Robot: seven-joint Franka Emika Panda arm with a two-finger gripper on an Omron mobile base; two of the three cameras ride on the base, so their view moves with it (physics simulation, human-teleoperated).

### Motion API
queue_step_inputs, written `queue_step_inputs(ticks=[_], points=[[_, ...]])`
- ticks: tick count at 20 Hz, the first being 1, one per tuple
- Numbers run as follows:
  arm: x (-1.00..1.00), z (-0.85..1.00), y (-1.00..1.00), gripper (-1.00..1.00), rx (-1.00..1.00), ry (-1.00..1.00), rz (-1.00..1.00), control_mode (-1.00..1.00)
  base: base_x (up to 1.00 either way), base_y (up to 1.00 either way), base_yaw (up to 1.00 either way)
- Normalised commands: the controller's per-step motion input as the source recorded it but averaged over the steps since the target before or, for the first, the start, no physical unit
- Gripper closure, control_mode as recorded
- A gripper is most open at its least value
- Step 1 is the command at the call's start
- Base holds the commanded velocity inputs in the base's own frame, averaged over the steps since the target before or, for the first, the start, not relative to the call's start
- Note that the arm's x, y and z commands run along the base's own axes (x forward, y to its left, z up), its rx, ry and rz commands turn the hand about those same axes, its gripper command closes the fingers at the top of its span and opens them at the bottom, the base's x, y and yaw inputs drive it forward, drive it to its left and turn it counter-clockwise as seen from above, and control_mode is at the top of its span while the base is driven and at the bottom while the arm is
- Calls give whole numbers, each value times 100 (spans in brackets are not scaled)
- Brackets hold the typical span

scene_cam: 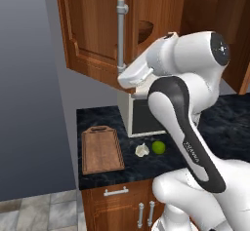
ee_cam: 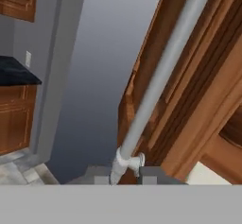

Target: Open the cabinet. Place the bowl and condiment on the counter. Then place the lime and garlic on the cutting board.

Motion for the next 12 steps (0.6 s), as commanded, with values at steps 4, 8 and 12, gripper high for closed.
queue_step_inputs(ticks=[4,8,12], points=[[-49,34,-76,-100,23,0,-10,-100,0,0,0],[-21,36,-96,-100,38,5,-12,-100,0,0,0],[6,45,-70,-100,43,14,-15,-100,0,0,0]])
